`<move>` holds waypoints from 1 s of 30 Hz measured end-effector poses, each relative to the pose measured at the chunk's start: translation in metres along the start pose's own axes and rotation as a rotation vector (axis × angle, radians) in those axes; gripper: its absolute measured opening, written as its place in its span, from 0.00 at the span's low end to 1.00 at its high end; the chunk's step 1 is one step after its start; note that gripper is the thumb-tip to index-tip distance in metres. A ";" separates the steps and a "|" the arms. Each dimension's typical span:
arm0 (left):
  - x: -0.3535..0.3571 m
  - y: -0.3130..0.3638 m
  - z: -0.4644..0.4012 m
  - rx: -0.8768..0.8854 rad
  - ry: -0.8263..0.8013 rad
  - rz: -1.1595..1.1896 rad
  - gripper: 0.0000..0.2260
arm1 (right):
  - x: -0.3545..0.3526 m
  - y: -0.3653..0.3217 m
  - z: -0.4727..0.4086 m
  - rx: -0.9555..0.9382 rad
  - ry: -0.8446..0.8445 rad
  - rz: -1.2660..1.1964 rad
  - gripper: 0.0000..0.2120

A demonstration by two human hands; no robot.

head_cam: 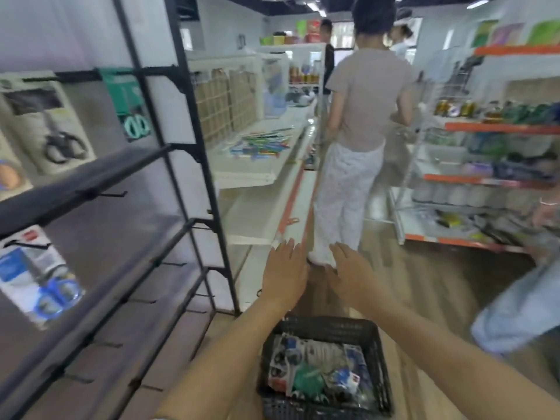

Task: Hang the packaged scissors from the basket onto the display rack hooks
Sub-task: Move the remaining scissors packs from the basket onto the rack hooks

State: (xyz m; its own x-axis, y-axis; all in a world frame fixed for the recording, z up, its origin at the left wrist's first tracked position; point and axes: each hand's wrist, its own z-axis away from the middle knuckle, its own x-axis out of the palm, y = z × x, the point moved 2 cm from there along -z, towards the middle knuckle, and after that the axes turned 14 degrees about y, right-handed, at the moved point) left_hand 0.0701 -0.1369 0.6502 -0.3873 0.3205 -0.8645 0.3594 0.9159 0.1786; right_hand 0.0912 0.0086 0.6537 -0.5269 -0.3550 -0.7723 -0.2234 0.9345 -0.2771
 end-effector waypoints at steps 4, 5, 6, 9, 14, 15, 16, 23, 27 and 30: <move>0.038 0.016 0.001 -0.003 -0.123 0.020 0.24 | 0.025 0.043 0.022 0.121 -0.063 0.040 0.21; 0.046 0.020 -0.001 -0.006 -0.139 0.024 0.24 | 0.030 0.049 0.024 0.138 -0.078 0.033 0.21; 0.054 0.023 -0.005 -0.004 -0.155 0.017 0.24 | 0.034 0.055 0.025 0.145 -0.063 0.041 0.21; 0.078 0.031 -0.020 0.004 -0.189 0.001 0.24 | 0.044 0.075 0.024 0.183 -0.083 0.072 0.22; 0.120 0.040 -0.042 -0.021 -0.285 0.015 0.24 | 0.074 0.123 0.014 0.211 -0.138 0.067 0.22; 0.129 0.040 -0.044 -0.022 -0.301 0.006 0.24 | 0.080 0.132 0.013 0.214 -0.153 0.064 0.21; 0.139 0.041 -0.046 -0.027 -0.325 -0.001 0.24 | 0.088 0.141 0.013 0.222 -0.165 0.058 0.19; 0.195 0.030 -0.033 -0.003 -0.435 -0.086 0.24 | 0.147 0.185 0.034 0.291 -0.296 0.012 0.21; 0.237 0.016 -0.021 -0.076 -0.525 -0.056 0.25 | 0.185 0.208 0.054 0.366 -0.421 0.057 0.21; 0.273 -0.001 -0.017 -0.109 -0.549 0.022 0.26 | 0.218 0.222 0.068 0.359 -0.435 0.097 0.19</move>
State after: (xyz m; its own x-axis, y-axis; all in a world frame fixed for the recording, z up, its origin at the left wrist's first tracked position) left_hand -0.0502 -0.0458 0.4219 0.1289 0.1937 -0.9726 0.2608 0.9396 0.2217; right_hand -0.0172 0.1407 0.3848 -0.1280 -0.2949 -0.9469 0.1415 0.9396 -0.3118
